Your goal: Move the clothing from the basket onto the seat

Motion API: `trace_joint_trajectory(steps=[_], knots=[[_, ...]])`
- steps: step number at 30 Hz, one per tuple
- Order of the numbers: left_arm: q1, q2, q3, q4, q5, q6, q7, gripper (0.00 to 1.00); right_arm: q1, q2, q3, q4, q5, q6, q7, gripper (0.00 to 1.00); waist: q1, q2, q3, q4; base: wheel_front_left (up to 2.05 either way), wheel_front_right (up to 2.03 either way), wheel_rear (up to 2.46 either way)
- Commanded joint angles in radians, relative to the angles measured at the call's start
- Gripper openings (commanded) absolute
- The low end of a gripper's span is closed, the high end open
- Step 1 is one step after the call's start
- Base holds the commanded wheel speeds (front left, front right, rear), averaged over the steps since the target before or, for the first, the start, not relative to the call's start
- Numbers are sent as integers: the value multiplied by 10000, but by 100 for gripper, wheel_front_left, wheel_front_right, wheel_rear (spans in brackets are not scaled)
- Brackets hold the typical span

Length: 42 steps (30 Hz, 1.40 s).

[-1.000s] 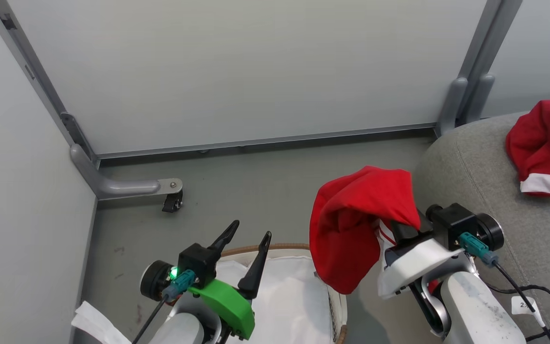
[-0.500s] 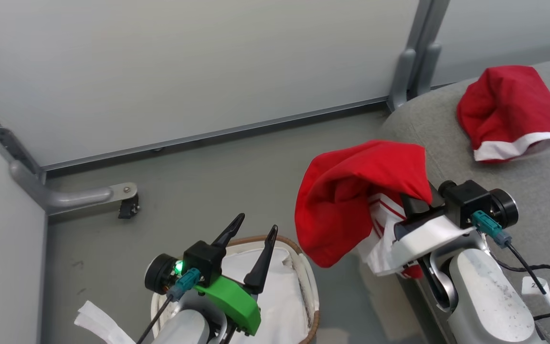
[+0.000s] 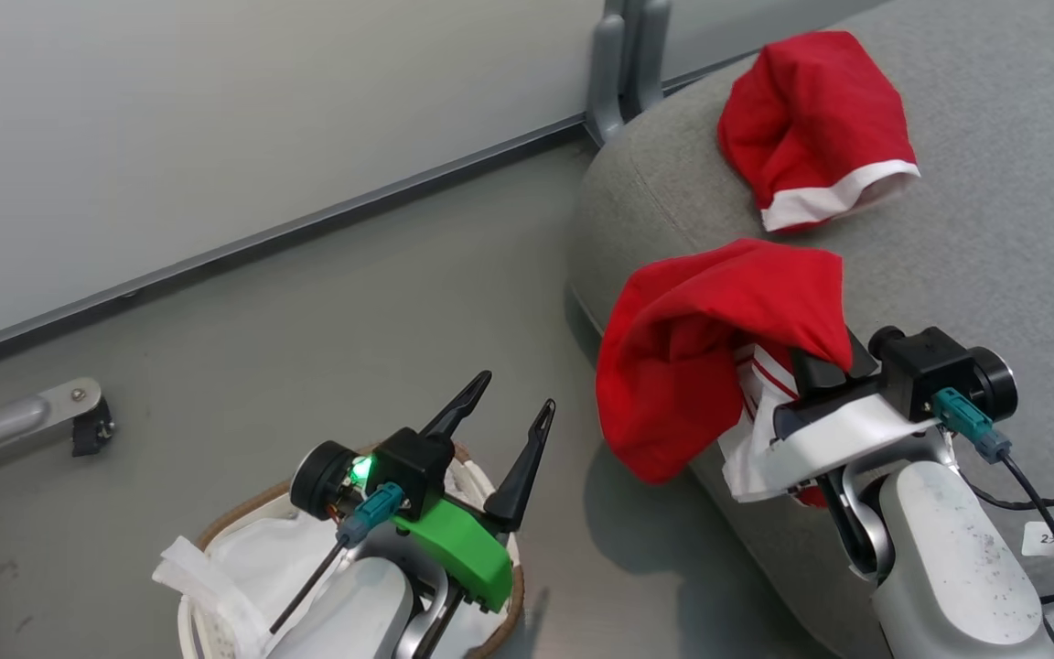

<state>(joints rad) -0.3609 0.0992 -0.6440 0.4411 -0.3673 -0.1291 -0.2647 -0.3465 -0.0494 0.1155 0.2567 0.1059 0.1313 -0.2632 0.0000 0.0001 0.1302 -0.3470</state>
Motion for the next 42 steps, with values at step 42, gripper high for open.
trace_joint_trajectory(steps=[42], knots=[[-1933, 1671, -2, -1223, 773, 28, 7, 100, -8266, -3667, -3486, 3506, -540, -11, -24, 0, 0, -1, 4684, 623, 0, 0, 0]])
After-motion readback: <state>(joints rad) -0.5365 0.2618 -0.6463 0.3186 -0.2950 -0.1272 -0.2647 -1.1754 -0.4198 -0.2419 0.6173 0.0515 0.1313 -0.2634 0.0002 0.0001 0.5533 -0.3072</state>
